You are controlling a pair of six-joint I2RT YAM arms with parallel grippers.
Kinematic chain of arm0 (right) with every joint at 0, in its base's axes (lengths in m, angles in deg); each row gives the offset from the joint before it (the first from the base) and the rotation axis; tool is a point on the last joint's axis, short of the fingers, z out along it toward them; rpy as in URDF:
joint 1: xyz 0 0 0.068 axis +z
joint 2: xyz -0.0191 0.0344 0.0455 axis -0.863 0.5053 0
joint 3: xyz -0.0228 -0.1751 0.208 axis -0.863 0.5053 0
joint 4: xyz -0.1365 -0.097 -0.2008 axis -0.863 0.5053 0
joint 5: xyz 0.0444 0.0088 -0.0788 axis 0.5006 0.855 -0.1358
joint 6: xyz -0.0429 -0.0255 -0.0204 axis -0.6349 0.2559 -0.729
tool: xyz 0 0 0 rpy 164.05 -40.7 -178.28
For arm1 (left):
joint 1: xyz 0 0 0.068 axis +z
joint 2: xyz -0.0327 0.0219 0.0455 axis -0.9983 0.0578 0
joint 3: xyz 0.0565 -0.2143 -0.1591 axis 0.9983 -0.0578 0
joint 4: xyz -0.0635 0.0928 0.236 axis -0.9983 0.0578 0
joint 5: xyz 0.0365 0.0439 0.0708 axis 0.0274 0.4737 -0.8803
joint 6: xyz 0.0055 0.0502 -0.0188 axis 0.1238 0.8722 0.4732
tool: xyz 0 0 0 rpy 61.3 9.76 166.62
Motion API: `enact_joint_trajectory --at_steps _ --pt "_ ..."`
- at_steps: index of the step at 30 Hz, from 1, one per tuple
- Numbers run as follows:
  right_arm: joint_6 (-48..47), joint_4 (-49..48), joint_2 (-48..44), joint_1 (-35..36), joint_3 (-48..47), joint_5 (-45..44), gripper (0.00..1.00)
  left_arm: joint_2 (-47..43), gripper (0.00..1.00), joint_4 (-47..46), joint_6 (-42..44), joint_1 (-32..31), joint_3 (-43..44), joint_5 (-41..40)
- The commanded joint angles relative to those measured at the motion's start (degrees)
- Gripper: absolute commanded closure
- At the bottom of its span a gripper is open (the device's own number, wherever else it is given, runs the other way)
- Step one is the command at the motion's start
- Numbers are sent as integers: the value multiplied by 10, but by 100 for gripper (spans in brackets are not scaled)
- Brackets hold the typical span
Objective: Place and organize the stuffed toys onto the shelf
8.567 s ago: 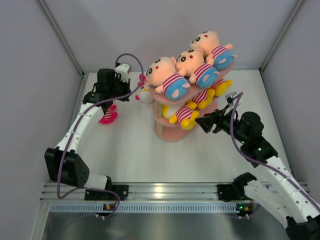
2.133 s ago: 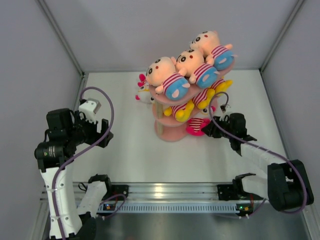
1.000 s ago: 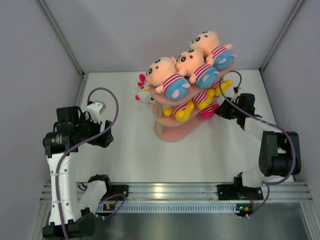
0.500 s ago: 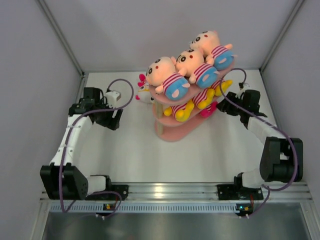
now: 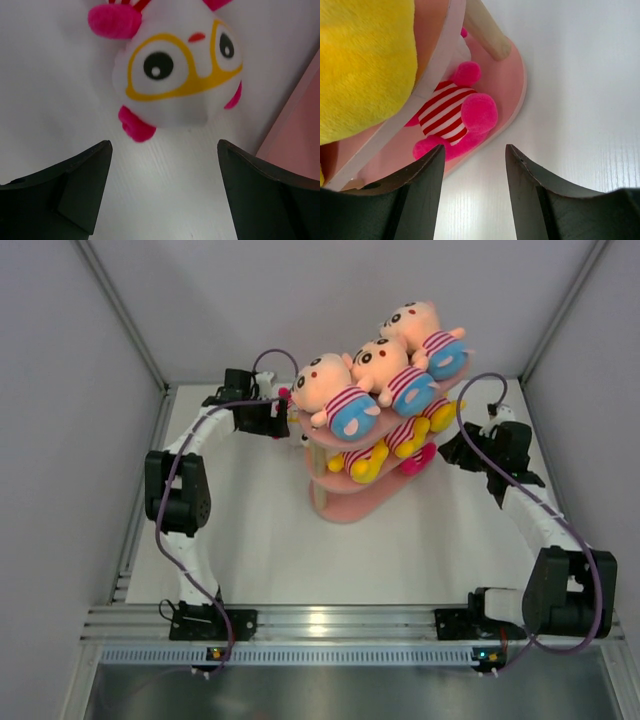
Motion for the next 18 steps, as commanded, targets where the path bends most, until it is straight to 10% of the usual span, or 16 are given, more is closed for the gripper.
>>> enact_joint_trajectory --at_steps 1,10,16,18 --pt "-14 -3 -30 -9 1 -9 48 49 7 -54 -71 -4 78 51" --pt "-19 16 -65 -9 15 -8 48 127 15 -59 -69 -33 151 -5" --pt "-31 44 -89 -9 14 -6 48 143 100 -57 -19 -34 150 -48" --pt "-31 55 -108 -9 14 0 48 117 100 -56 -4 -34 130 -57"
